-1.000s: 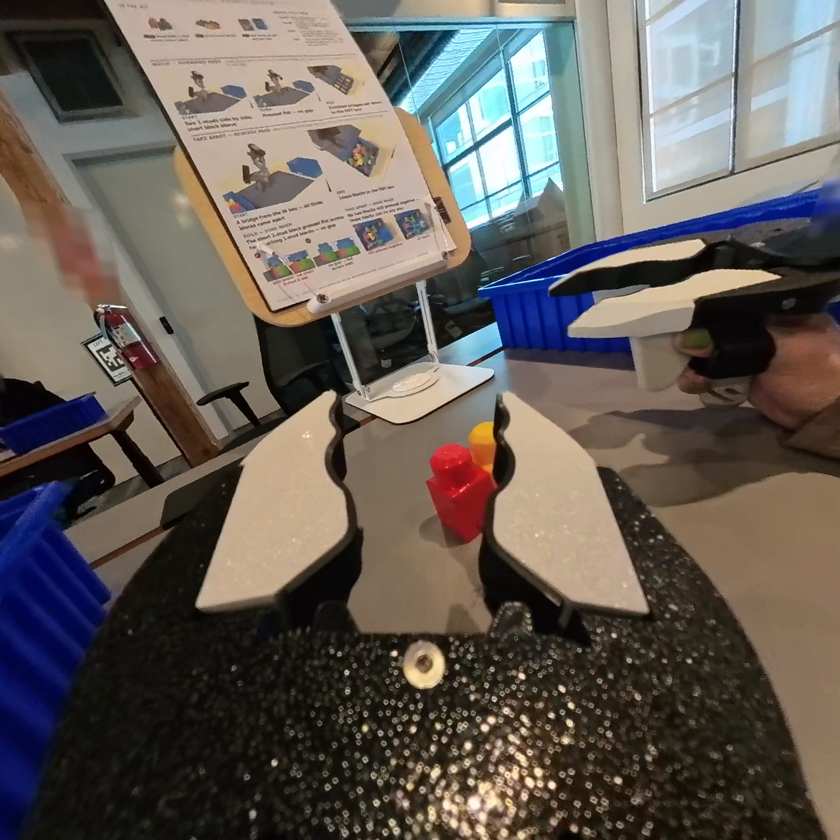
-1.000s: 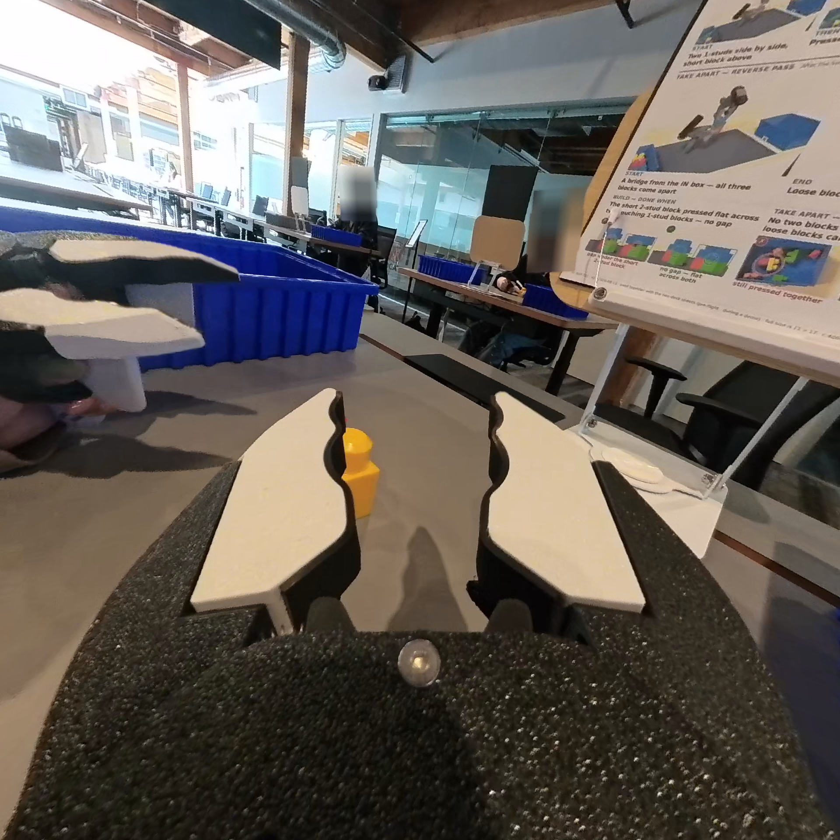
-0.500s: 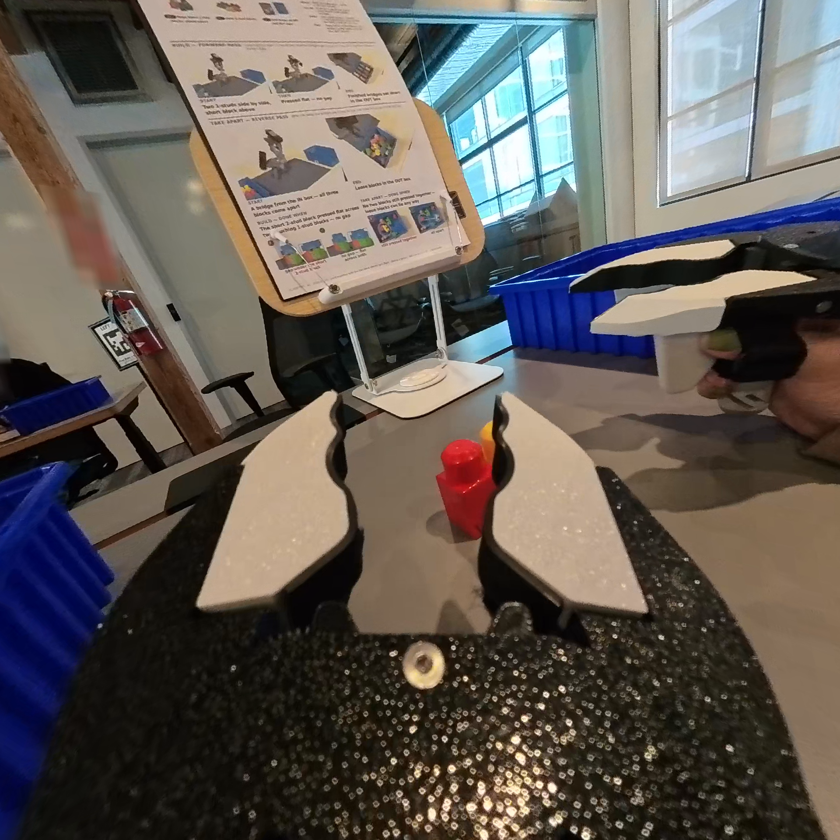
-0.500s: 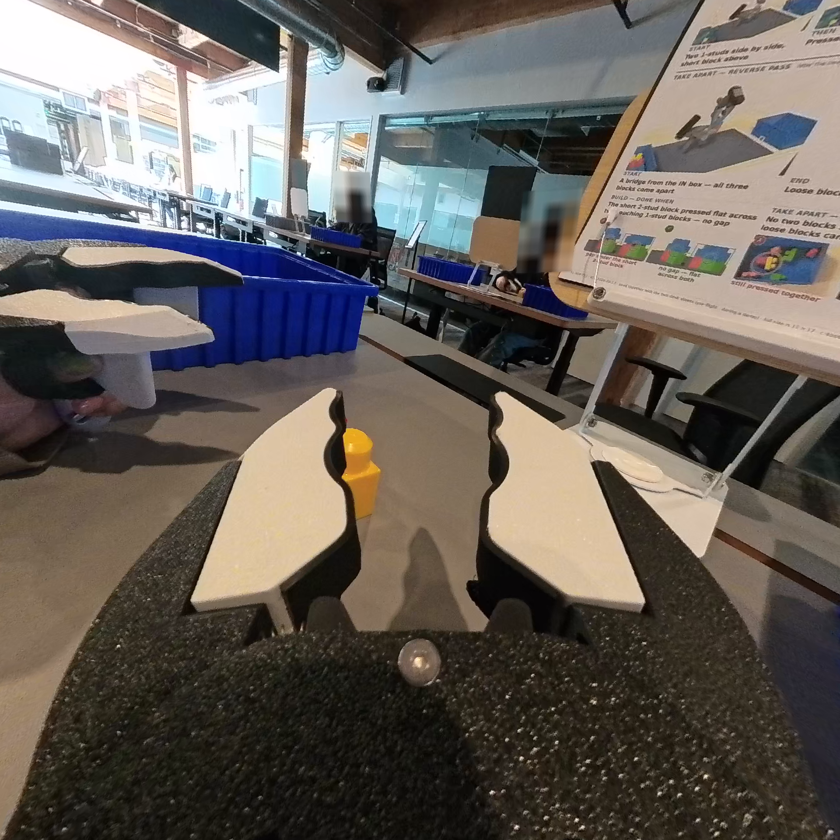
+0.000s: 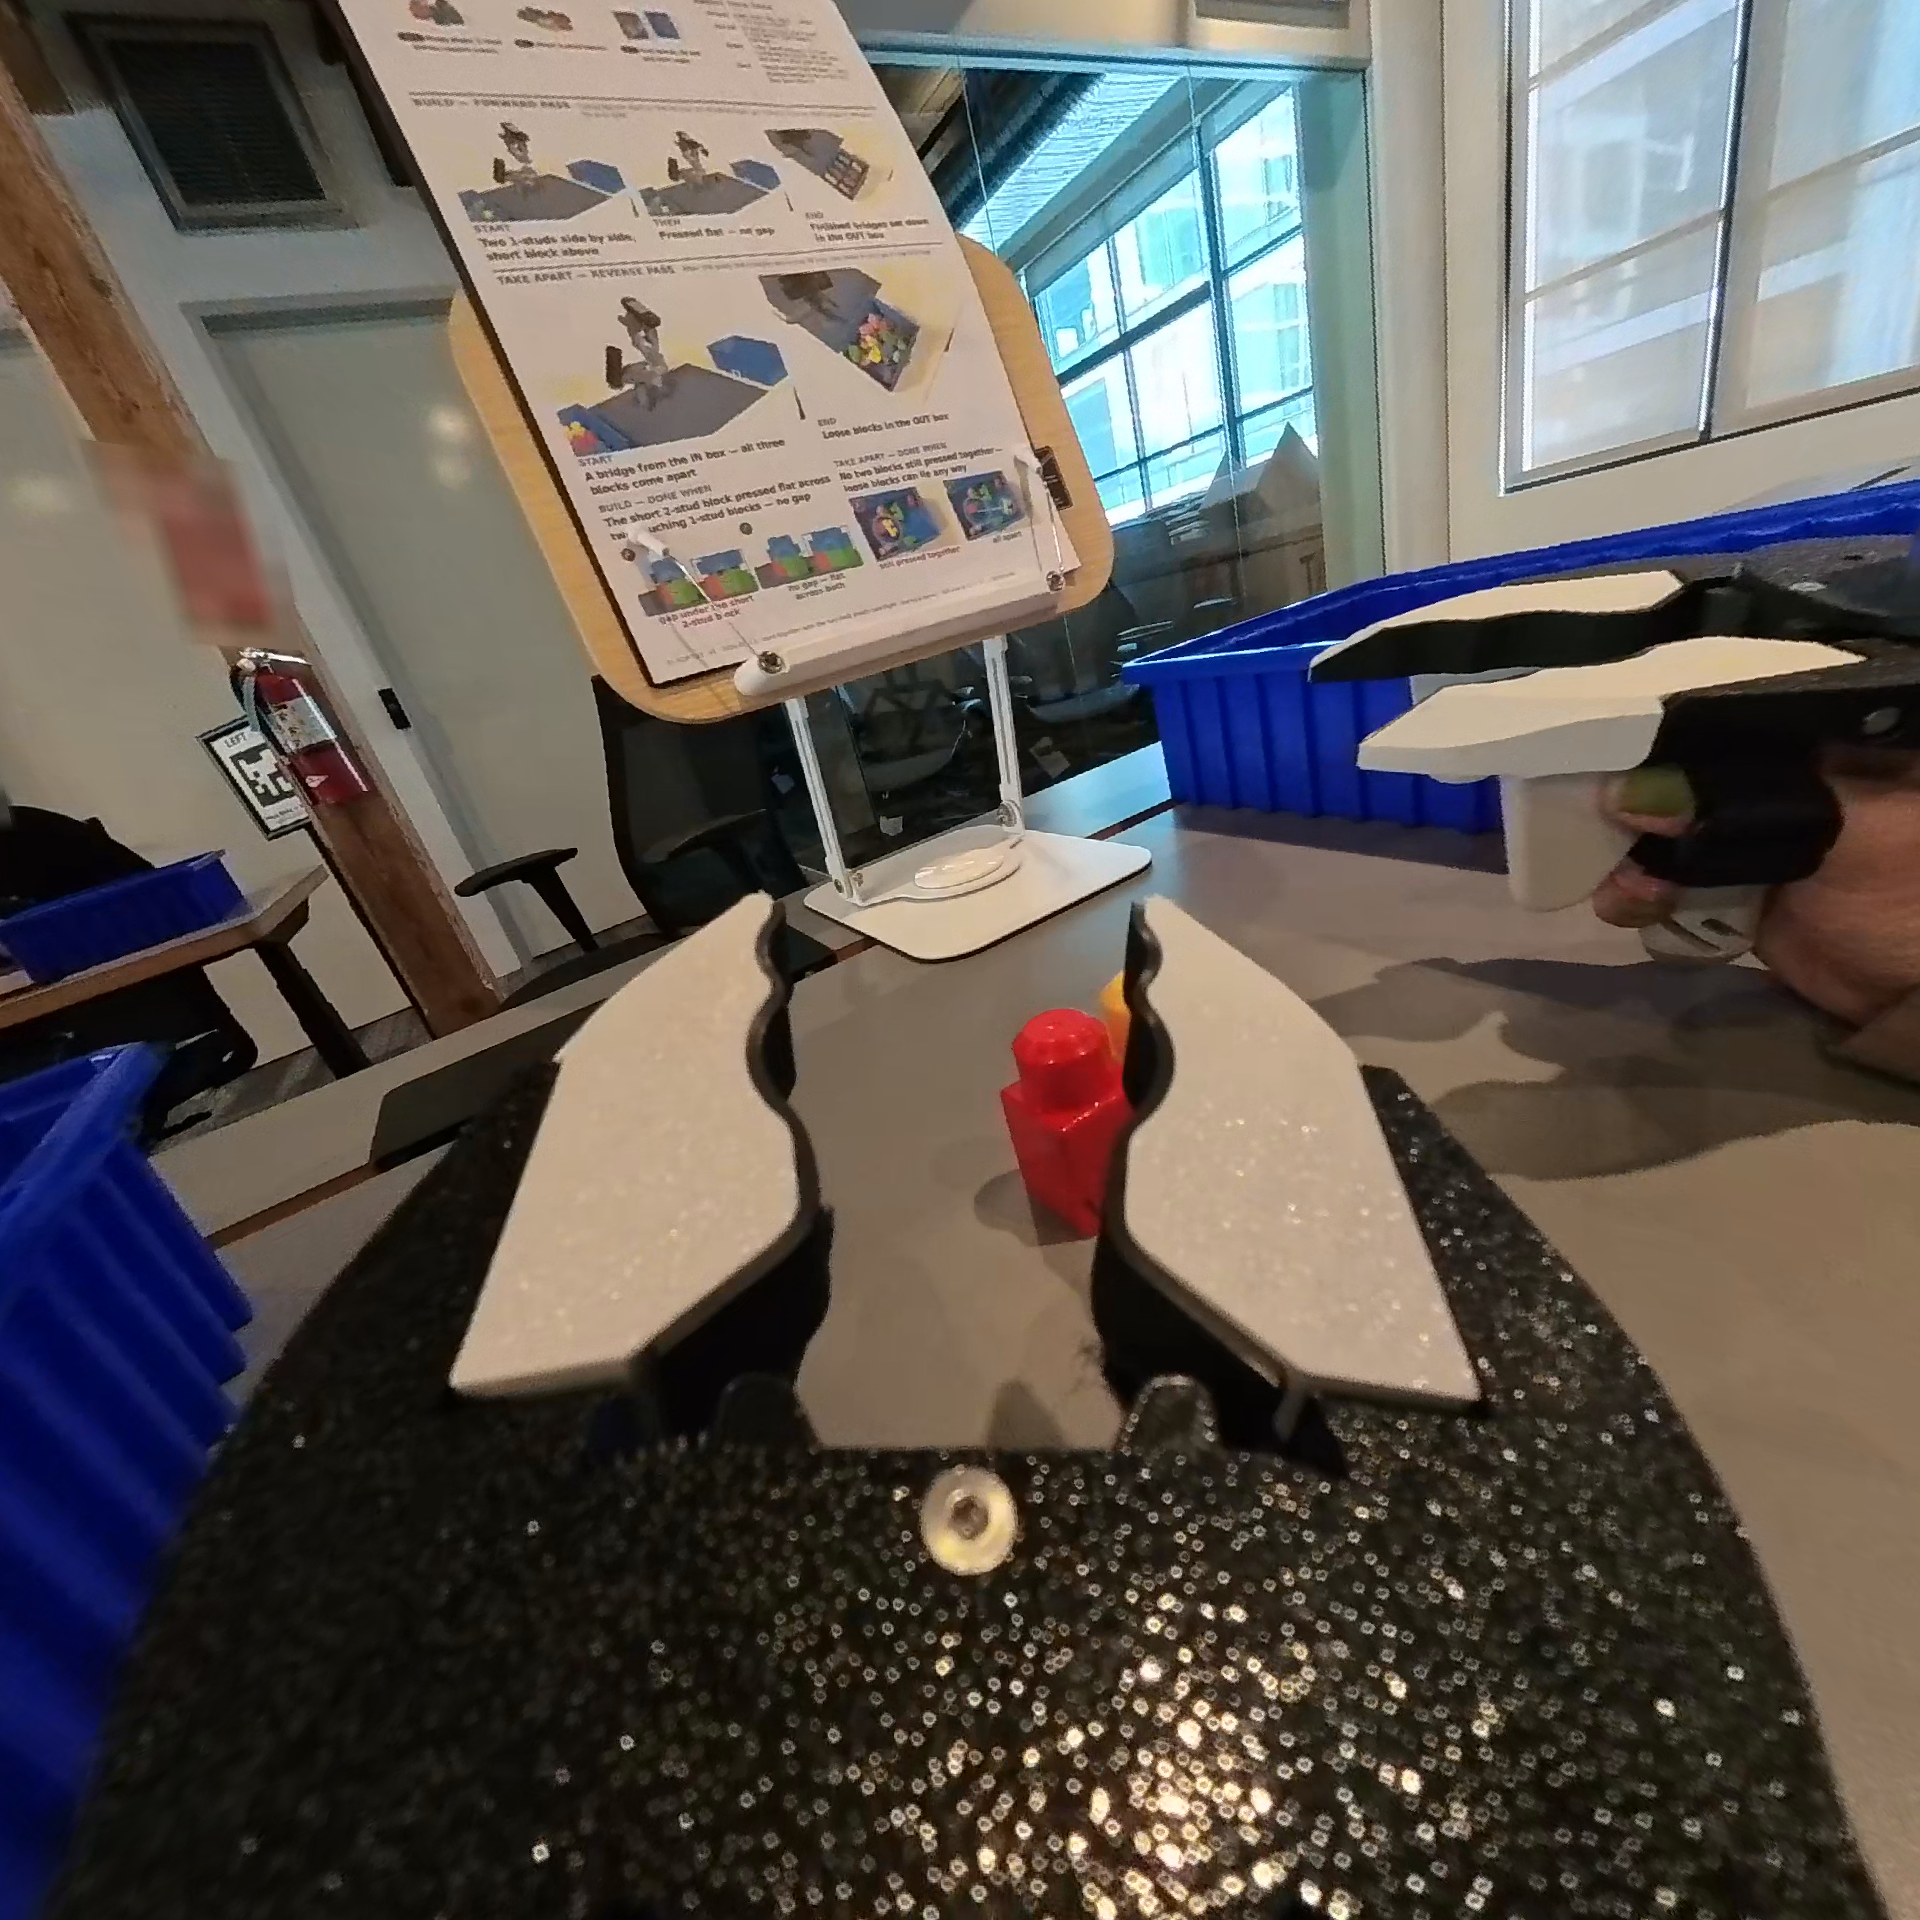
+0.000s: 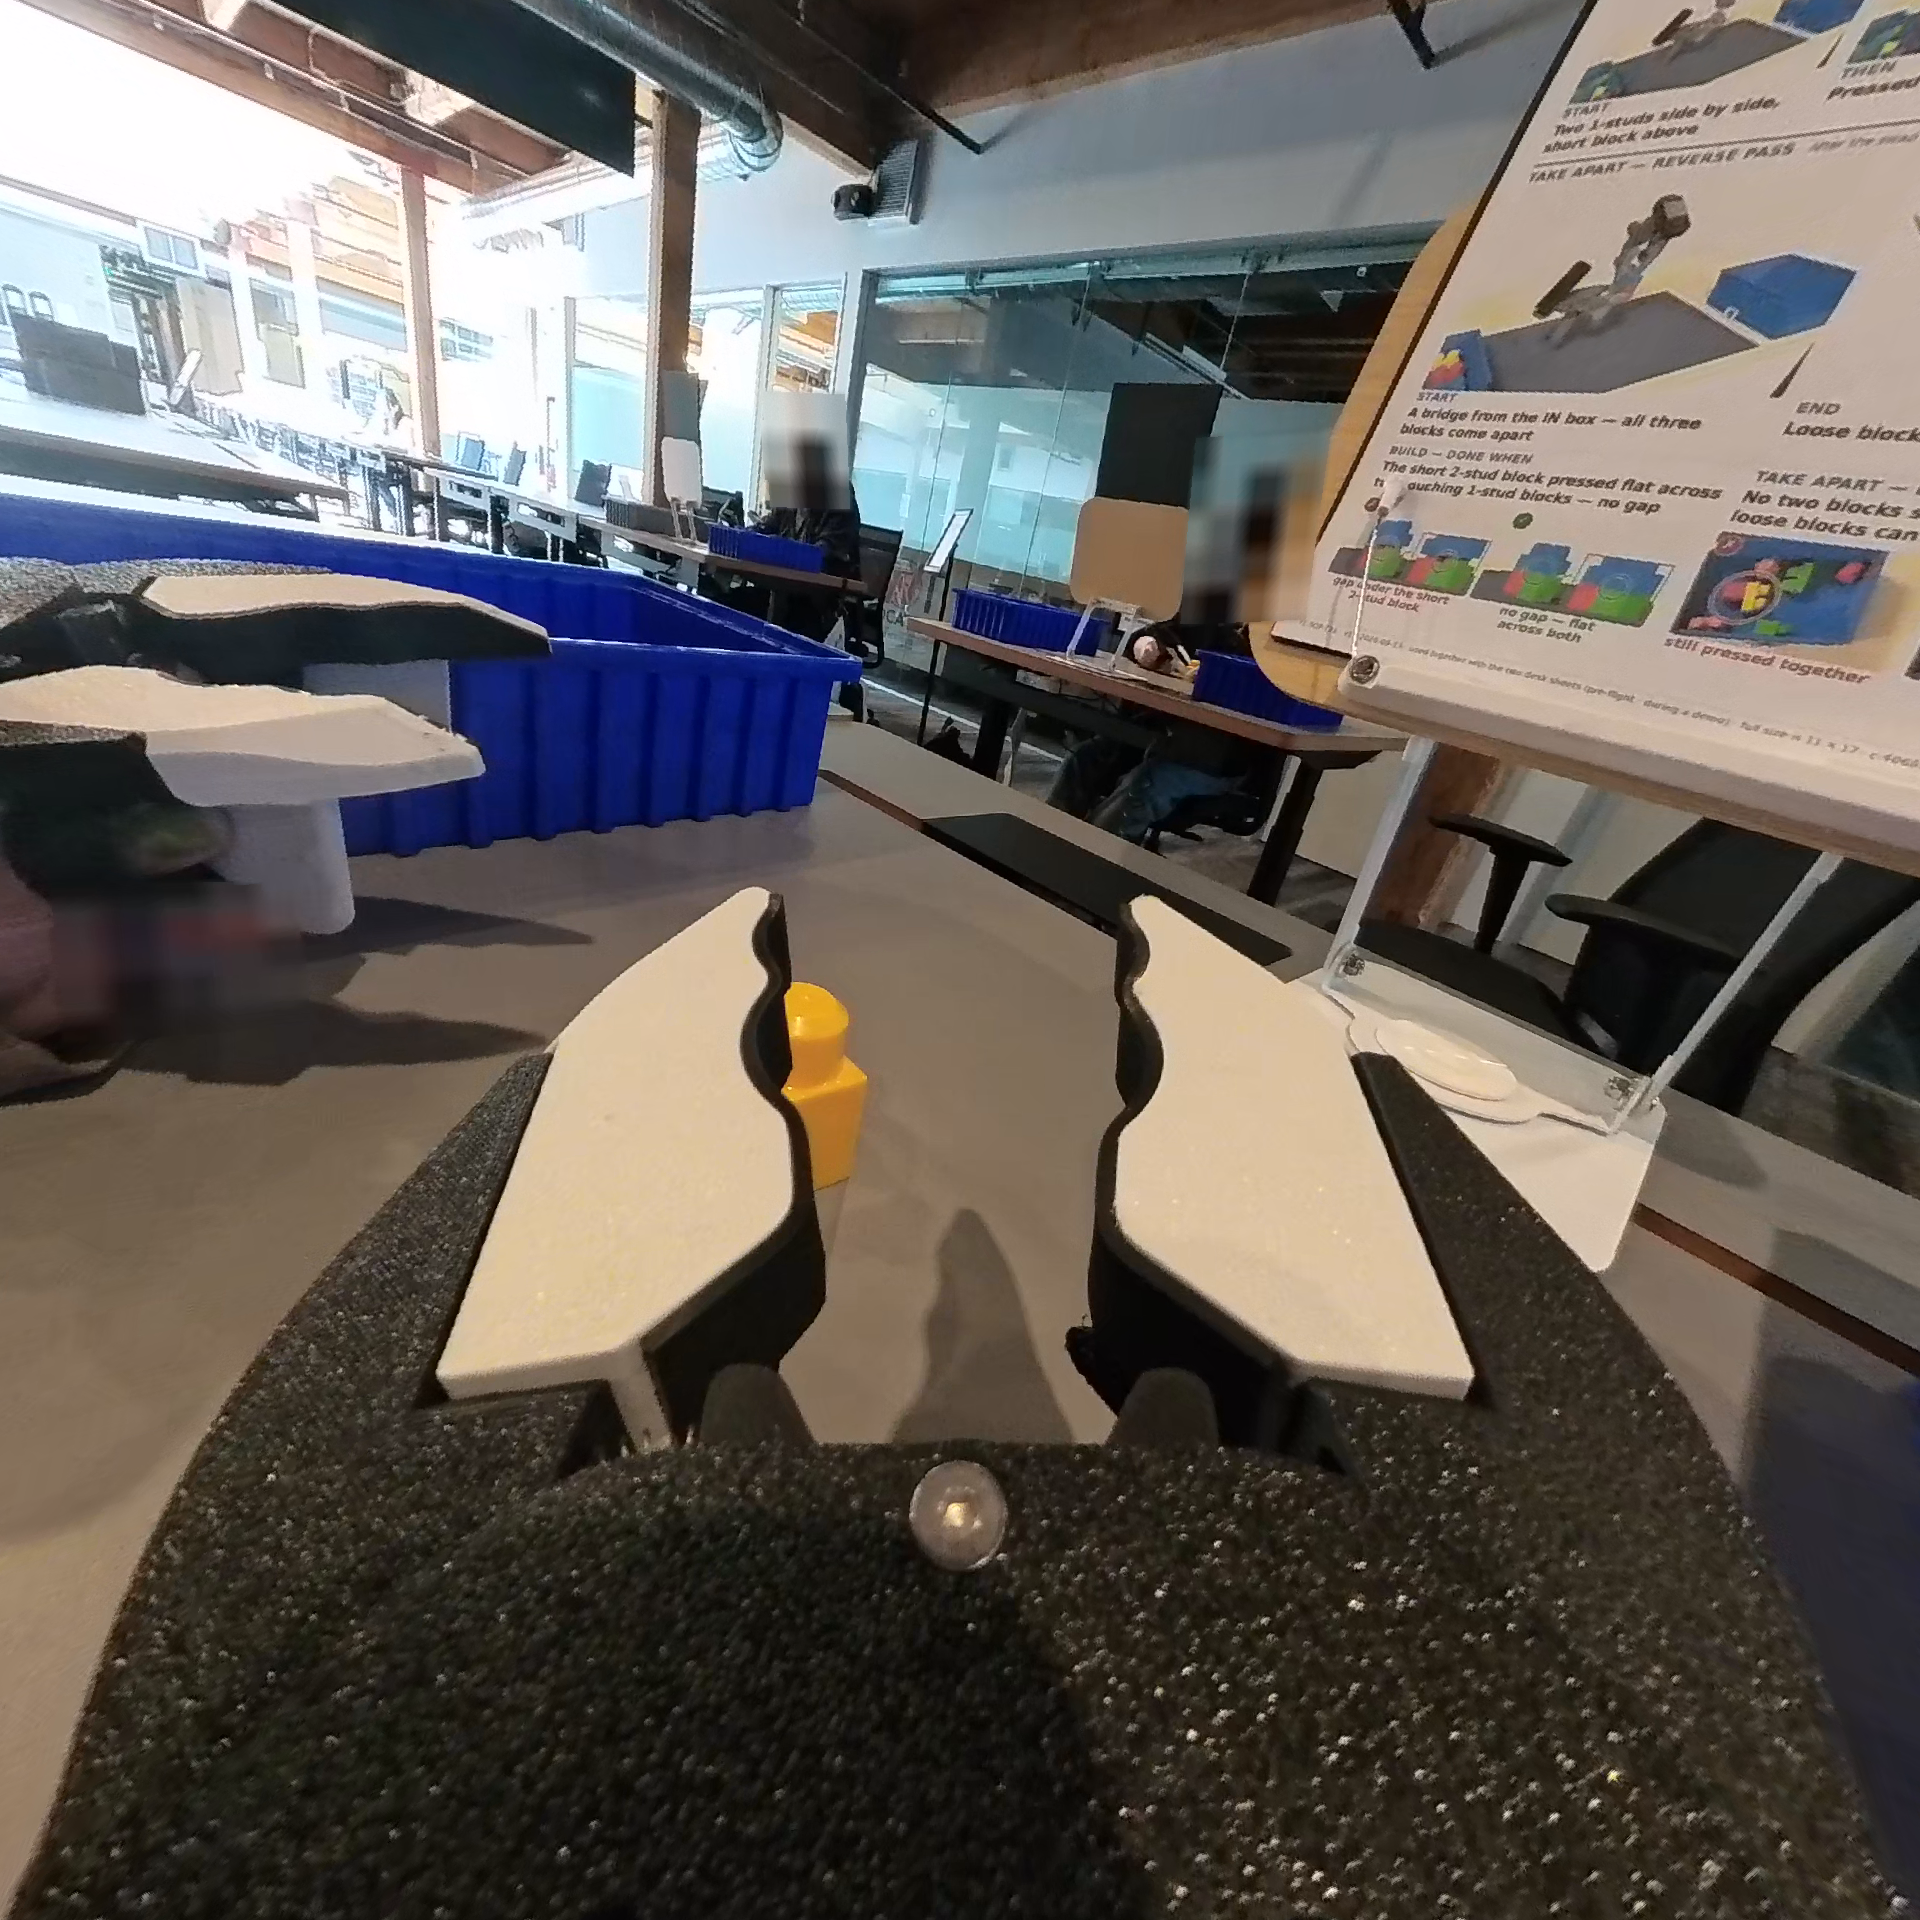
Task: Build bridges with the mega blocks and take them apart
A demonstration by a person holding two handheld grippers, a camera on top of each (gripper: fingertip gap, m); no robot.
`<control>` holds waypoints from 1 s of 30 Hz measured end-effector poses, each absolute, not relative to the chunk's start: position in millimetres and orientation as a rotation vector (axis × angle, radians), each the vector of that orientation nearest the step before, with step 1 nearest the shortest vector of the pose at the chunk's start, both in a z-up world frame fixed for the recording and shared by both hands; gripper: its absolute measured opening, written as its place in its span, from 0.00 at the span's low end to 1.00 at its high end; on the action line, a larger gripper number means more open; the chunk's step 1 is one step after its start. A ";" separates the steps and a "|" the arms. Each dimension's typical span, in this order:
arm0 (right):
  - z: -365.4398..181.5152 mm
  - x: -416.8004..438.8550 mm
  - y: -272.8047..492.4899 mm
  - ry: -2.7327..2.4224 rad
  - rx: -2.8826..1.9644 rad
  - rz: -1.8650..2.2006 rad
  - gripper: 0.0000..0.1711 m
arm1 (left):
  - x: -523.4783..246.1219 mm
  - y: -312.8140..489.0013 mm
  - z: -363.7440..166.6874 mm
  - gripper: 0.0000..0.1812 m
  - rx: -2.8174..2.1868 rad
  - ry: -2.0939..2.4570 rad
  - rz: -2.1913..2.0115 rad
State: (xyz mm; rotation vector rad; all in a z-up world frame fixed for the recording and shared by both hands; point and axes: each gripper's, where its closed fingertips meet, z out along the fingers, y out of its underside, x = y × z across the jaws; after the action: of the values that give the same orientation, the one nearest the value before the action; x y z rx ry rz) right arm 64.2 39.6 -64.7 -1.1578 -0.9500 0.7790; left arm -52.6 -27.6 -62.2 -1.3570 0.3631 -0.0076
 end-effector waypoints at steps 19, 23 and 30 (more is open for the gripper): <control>-67.8 65.1 43.0 -0.948 -1.178 0.755 0.35 | -84.9 -103.6 0.9 0.29 -1.347 0.200 0.021; -69.3 64.1 44.1 -0.951 -1.187 0.744 0.35 | -109.3 -147.9 26.3 0.28 -1.353 0.119 -0.013; -72.2 61.2 44.4 -0.970 -1.196 0.721 0.35 | -216.9 -221.1 49.1 0.26 -1.325 -0.115 0.229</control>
State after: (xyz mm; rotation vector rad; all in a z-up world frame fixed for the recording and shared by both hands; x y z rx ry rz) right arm 61.2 44.4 -72.2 -1.1959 -0.9698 0.7208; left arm -216.9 -221.1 49.1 -1.3250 -0.1151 0.2289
